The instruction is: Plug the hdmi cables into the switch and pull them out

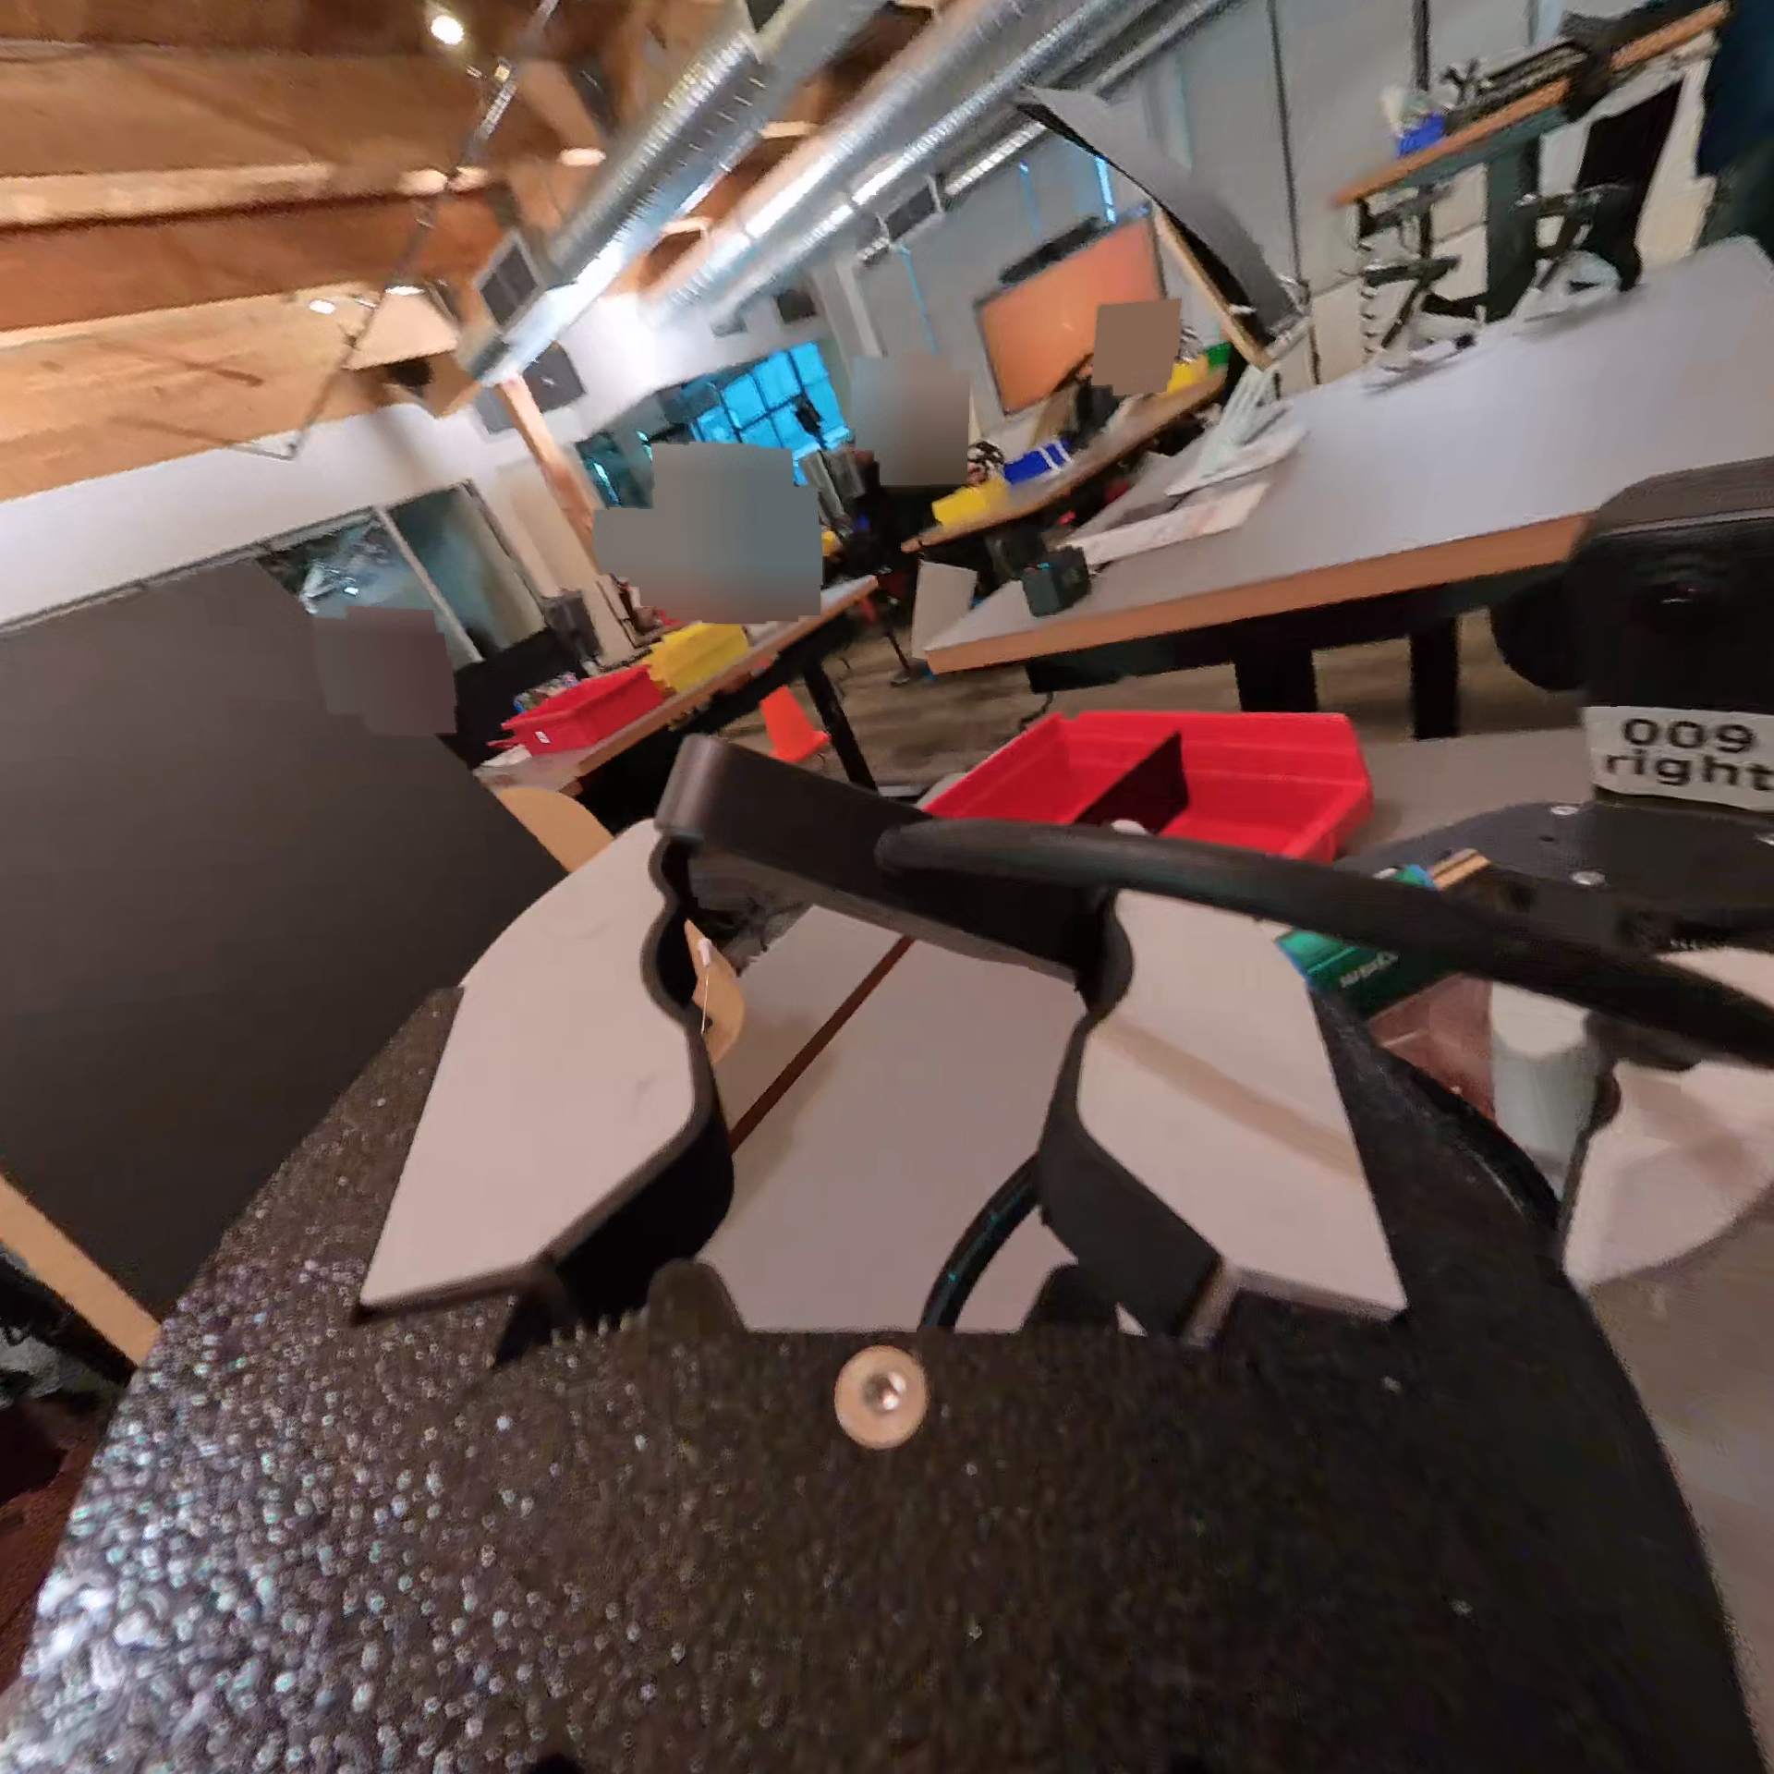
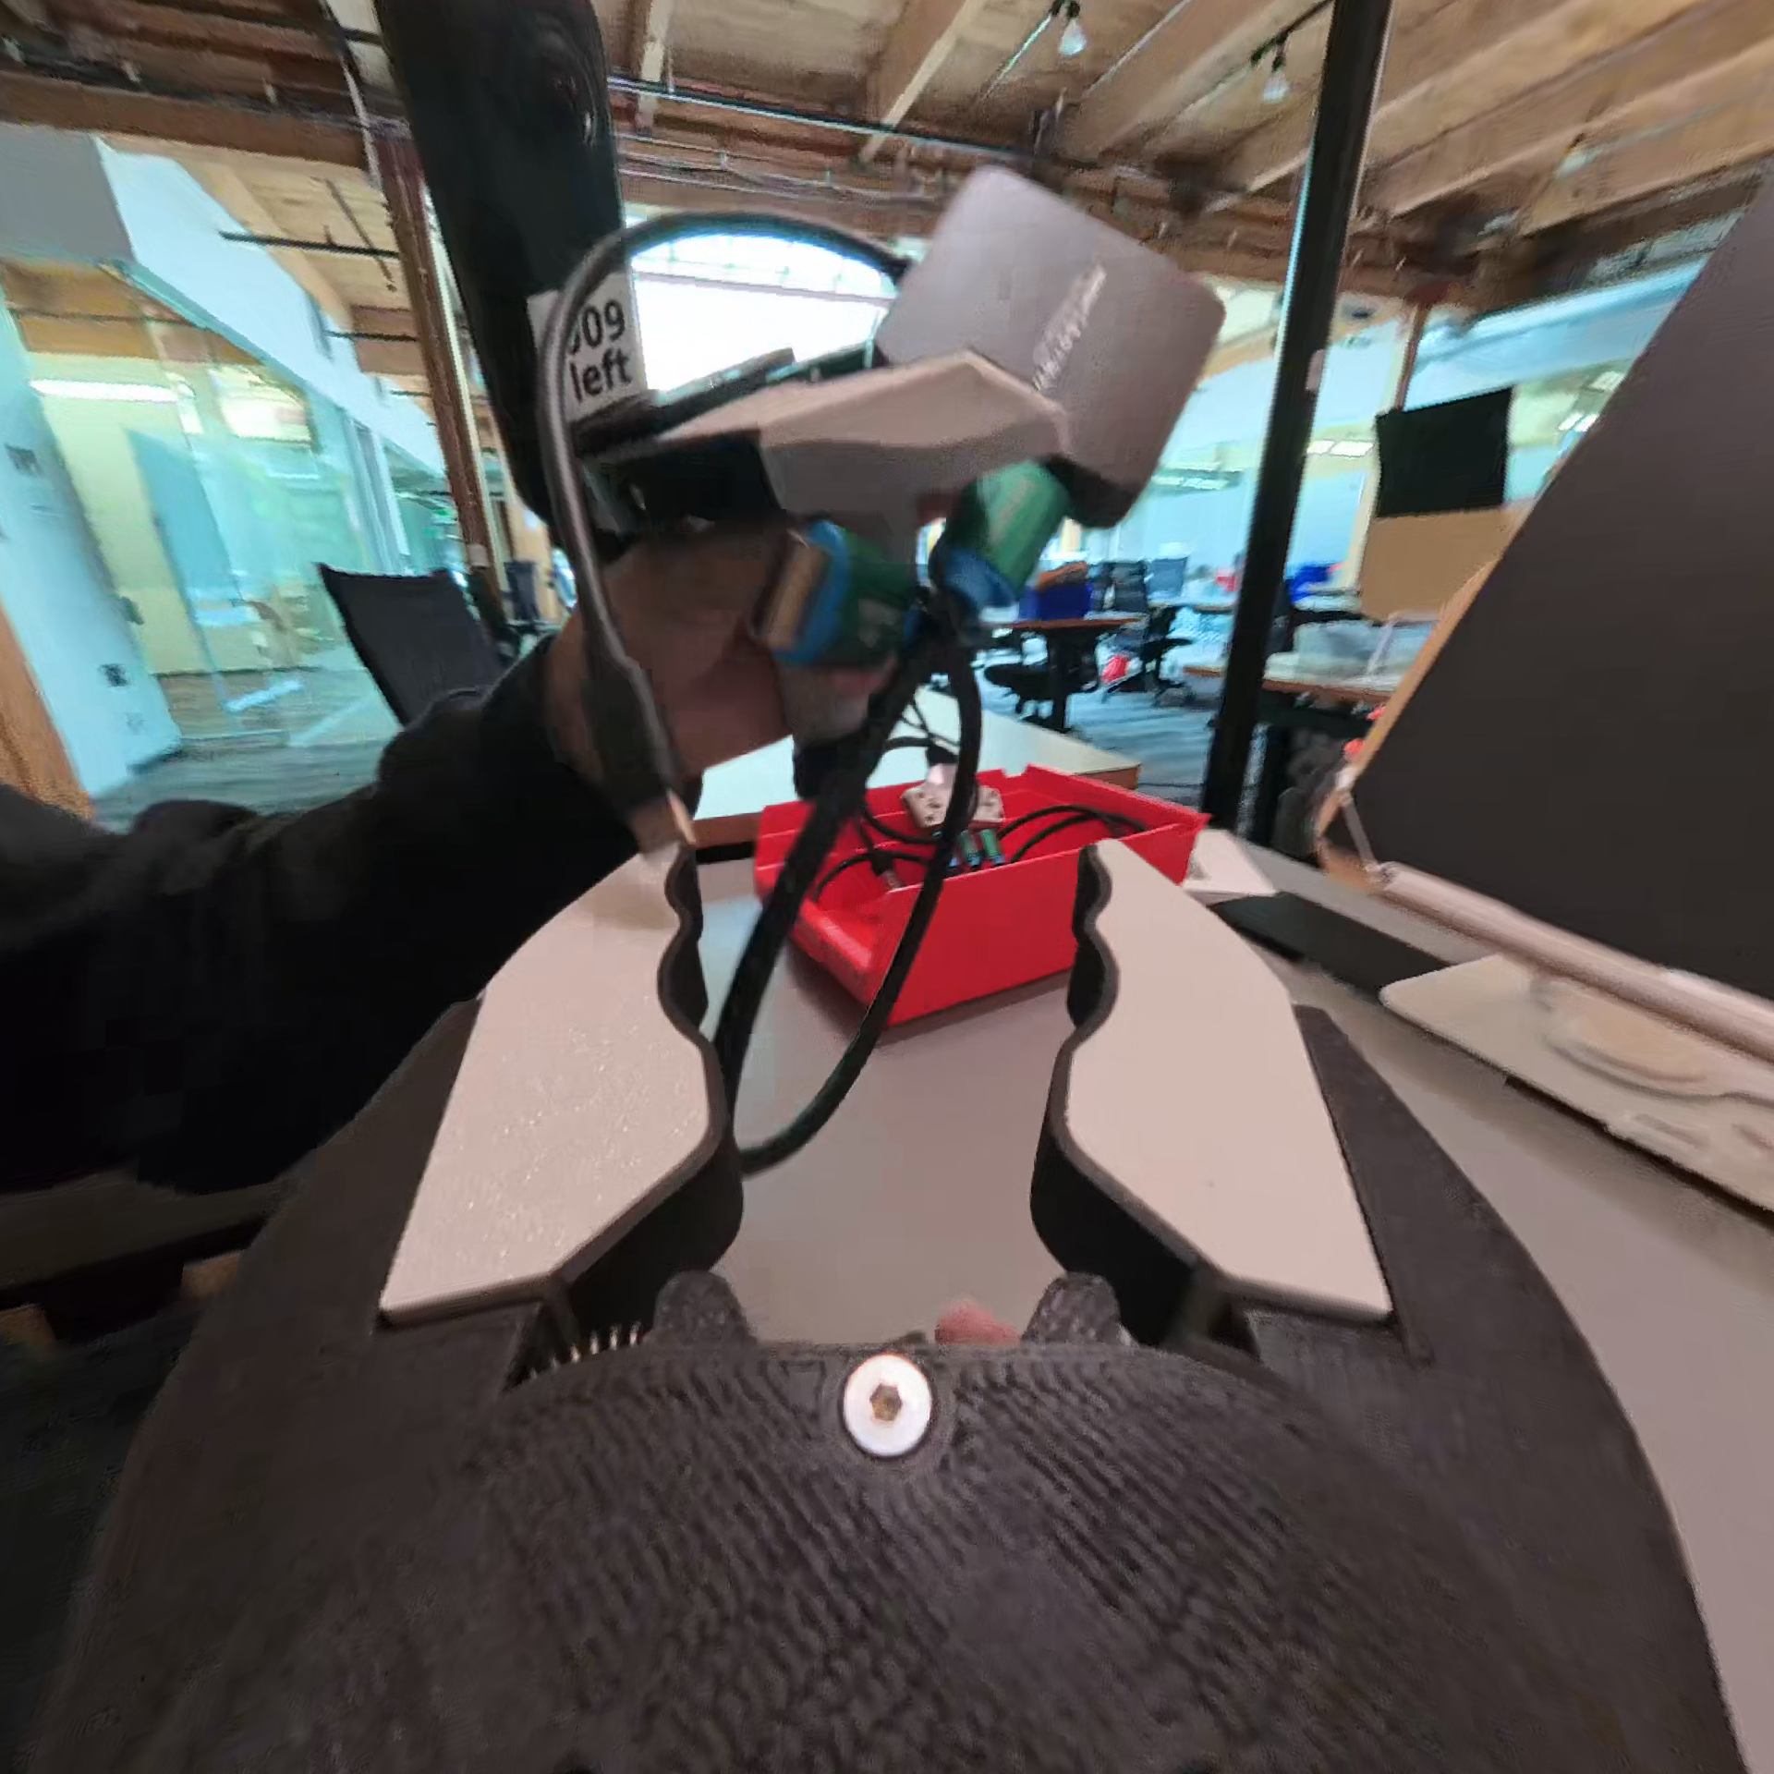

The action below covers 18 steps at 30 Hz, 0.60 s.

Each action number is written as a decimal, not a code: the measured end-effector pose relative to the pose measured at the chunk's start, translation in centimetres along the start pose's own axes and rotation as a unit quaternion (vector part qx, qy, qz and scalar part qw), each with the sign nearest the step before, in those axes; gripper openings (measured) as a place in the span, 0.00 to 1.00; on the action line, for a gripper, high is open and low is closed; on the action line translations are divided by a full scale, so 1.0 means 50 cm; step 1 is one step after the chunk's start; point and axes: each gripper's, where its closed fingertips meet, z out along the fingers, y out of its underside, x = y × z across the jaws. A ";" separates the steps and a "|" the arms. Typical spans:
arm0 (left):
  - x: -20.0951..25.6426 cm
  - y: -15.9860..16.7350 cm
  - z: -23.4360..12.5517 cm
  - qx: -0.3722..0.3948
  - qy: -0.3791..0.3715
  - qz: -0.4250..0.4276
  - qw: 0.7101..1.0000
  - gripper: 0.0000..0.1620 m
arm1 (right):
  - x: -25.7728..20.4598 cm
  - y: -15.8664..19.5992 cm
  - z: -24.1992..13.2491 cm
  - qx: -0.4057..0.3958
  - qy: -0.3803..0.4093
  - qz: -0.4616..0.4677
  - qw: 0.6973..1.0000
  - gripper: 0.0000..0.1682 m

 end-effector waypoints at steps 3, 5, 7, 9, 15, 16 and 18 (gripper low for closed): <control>0.038 -0.001 0.018 0.038 -0.030 -0.009 0.999 0.48 | 0.012 -0.004 -0.013 -0.007 0.025 -0.071 0.997 0.35; 0.055 0.006 0.027 0.046 -0.055 -0.026 0.997 0.48 | 0.028 -0.023 -0.027 0.018 0.050 -0.086 0.995 0.20; 0.075 0.013 0.037 0.064 -0.068 -0.046 0.995 0.48 | 0.044 -0.054 -0.043 0.066 0.079 -0.087 0.991 0.13; 0.076 0.019 0.037 0.092 -0.092 -0.067 0.989 0.49 | 0.053 -0.057 -0.054 0.065 0.093 -0.115 0.987 0.12; 0.104 0.083 0.034 0.059 -0.038 -0.134 0.989 0.50 | 0.079 -0.014 -0.078 -0.071 0.124 -0.282 0.949 0.09; 0.118 0.103 0.031 0.030 -0.006 -0.137 0.990 0.53 | 0.086 -0.006 -0.085 -0.093 0.127 -0.305 0.939 0.09; 0.141 0.159 0.017 -0.044 0.049 -0.126 0.990 0.58 | 0.096 -0.003 -0.100 -0.110 0.123 -0.314 0.935 0.09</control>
